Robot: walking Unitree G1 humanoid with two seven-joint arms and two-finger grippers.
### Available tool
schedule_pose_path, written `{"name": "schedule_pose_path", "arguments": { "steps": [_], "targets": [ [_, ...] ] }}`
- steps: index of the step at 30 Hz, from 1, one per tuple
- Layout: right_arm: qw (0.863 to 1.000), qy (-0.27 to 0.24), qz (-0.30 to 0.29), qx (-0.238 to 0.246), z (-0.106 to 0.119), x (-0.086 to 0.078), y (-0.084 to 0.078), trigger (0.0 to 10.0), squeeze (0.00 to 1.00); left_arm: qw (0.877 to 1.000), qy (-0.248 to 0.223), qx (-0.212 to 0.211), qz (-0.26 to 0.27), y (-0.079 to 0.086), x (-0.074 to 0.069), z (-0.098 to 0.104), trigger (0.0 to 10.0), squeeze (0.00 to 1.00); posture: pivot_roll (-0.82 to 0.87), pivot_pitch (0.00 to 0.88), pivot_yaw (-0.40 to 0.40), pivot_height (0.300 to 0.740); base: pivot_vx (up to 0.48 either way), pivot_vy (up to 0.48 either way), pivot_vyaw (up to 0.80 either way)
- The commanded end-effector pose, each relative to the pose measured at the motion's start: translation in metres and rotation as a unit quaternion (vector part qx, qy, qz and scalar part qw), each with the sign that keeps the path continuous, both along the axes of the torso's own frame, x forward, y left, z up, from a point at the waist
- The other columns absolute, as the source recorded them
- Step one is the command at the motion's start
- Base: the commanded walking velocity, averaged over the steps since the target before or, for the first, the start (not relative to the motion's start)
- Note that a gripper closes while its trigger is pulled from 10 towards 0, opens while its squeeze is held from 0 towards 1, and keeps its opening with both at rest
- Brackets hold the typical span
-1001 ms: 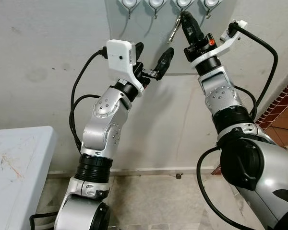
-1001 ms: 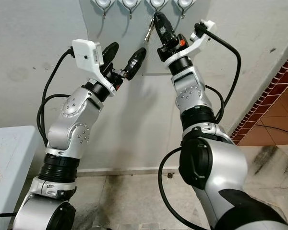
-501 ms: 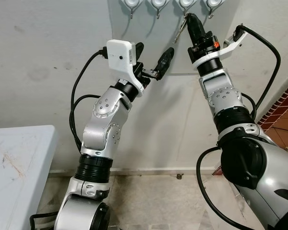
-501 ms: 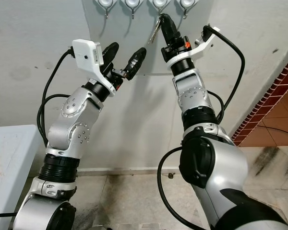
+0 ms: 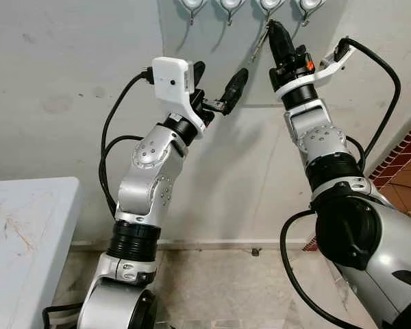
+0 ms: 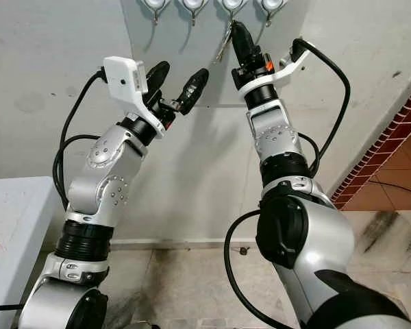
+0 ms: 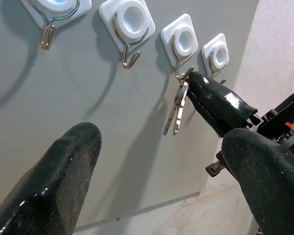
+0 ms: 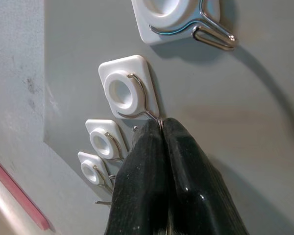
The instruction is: Hang keys on a hook
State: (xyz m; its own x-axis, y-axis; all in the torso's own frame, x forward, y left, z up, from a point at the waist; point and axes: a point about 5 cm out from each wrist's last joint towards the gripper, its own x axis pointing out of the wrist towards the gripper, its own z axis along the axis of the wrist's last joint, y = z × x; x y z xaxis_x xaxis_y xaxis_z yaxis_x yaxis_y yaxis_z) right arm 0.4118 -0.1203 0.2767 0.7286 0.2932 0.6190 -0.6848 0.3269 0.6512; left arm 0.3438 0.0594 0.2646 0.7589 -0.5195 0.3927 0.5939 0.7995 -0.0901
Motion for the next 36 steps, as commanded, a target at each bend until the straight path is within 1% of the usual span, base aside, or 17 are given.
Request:
{"name": "schedule_pose_path", "arguments": {
  "steps": [1, 17, 18, 20, 22, 23, 24, 34, 35, 36],
  "targets": [
    [1.000, 0.001, -0.002, 0.007, 0.0030, 0.0006, -0.0011, 10.0, 0.00, 1.000, -0.019, 0.000, -0.005, -0.0025, -0.0022, 0.0111, 10.0, 0.00, 0.03, 0.101, -0.025, 0.740, 0.000, 0.000, 0.00],
    [1.000, 0.003, -0.001, 0.007, 0.0027, 0.0006, -0.0010, 10.0, 0.00, 1.000, -0.019, 0.000, -0.005, -0.0024, -0.0022, 0.0110, 10.0, 0.00, 0.03, 0.101, -0.025, 0.740, 0.000, 0.000, 0.00],
    [1.000, -0.022, -0.003, 0.012, 0.0014, -0.0020, -0.0002, 10.0, 1.00, 1.000, -0.017, 0.001, 0.002, -0.0010, -0.0019, 0.0093, 10.0, 0.00, 0.04, 0.088, -0.029, 0.740, 0.000, 0.000, 0.00],
    [0.999, -0.032, -0.005, 0.012, 0.0009, -0.0030, 0.0005, 10.0, 1.00, 1.000, -0.016, 0.000, 0.005, -0.0004, -0.0018, 0.0084, 10.0, 0.00, 0.04, 0.089, -0.030, 0.740, 0.000, 0.000, 0.00],
    [0.999, -0.030, -0.006, 0.009, 0.0010, -0.0028, 0.0008, 10.0, 1.00, 1.000, -0.017, 0.000, 0.005, -0.0003, -0.0019, 0.0085, 10.0, 0.00, 0.04, 0.089, -0.031, 0.740, 0.000, 0.000, 0.00],
    [1.000, -0.028, -0.008, 0.005, 0.0011, -0.0026, 0.0010, 10.0, 0.14, 1.000, -0.017, 0.001, 0.006, -0.0001, -0.0018, 0.0085, 10.0, 0.00, 0.04, 0.090, -0.031, 0.740, 0.000, 0.000, 0.00],
    [1.000, -0.027, -0.009, 0.004, 0.0011, -0.0024, 0.0009, 10.0, 0.00, 1.000, -0.017, 0.000, 0.007, 0.0001, -0.0017, 0.0086, 10.0, 0.00, 0.04, 0.090, -0.031, 0.740, 0.000, 0.000, 0.00],
    [1.000, -0.028, -0.008, 0.009, 0.0003, -0.0025, 0.0001, 10.0, 0.00, 1.000, -0.017, 0.001, 0.009, 0.0009, -0.0015, 0.0090, 10.0, 0.00, 0.04, 0.091, -0.032, 0.740, 0.000, 0.000, 0.00],
    [1.000, -0.028, -0.005, 0.011, -0.0022, -0.0030, -0.0002, 10.0, 1.00, 1.000, -0.017, 0.000, 0.009, 0.0012, -0.0016, 0.0087, 10.0, 0.00, 0.04, 0.094, -0.033, 0.740, 0.000, 0.000, 0.00],
    [1.000, -0.028, -0.004, 0.010, -0.0042, -0.0035, -0.0003, 10.0, 1.00, 1.000, -0.016, 0.001, 0.010, 0.0017, -0.0017, 0.0082, 10.0, 0.00, 0.04, 0.094, -0.033, 0.740, 0.000, 0.000, 0.00]
  ]
}}
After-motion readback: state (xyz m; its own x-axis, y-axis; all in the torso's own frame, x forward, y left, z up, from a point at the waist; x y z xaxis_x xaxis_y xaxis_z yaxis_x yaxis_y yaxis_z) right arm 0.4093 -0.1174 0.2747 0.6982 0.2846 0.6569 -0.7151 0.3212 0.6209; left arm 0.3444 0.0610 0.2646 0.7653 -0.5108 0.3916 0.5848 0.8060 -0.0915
